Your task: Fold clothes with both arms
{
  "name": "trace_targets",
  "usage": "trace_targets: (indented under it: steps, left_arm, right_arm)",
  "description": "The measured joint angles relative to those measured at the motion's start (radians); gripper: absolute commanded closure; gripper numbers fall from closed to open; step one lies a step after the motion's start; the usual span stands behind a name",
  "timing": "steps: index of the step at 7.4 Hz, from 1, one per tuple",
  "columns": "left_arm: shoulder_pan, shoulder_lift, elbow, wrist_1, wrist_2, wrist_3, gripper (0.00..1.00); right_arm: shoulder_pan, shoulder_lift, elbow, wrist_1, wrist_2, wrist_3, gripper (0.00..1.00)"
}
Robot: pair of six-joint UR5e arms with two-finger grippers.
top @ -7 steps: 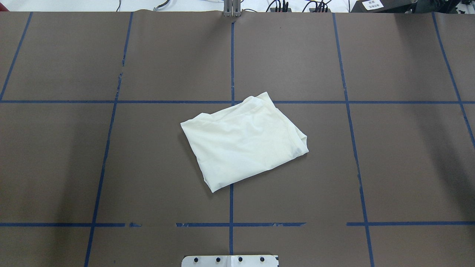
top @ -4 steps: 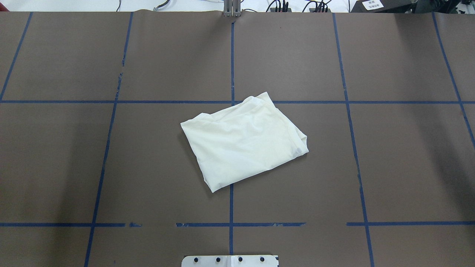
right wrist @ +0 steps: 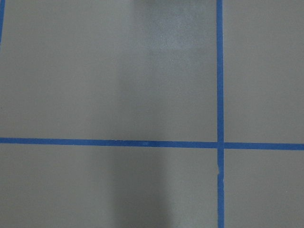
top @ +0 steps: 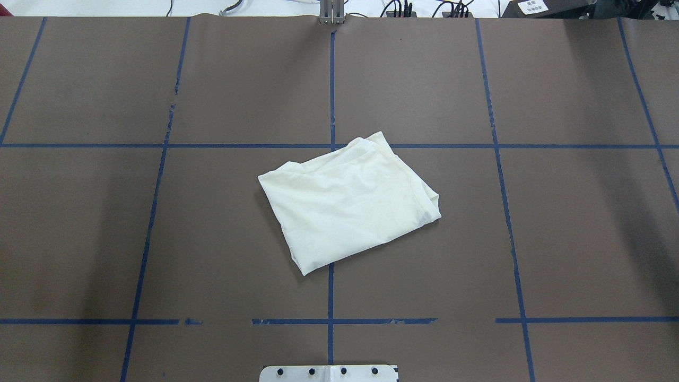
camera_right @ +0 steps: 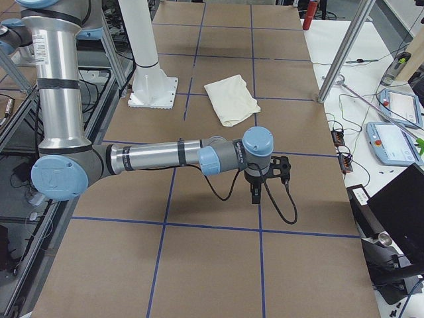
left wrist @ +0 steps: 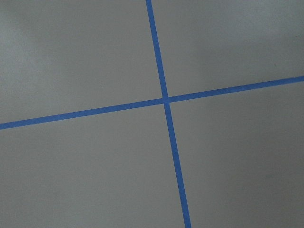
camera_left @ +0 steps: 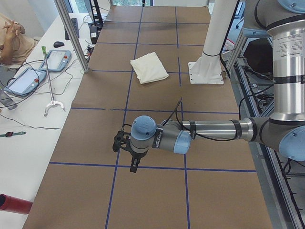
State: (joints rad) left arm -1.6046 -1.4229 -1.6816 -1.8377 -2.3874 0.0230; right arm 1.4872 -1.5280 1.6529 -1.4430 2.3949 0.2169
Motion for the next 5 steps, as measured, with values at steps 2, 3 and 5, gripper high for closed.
trace_targets:
  steps: [2,3,5]
  left_arm:
    - [0.000,-0.001,0.000,0.000,0.000,0.000,0.00]
    - [0.000,-0.002,0.000,0.000,0.000,0.000,0.00]
    - [0.000,-0.002,-0.001,0.000,-0.001,-0.001,0.00]
  right_arm:
    - [0.003,0.021,-0.003,-0.074,0.001,-0.080,0.00]
    - [0.008,0.033,-0.004,-0.106,0.001,-0.111,0.00]
    - [0.011,0.042,-0.004,-0.125,-0.001,-0.129,0.00]
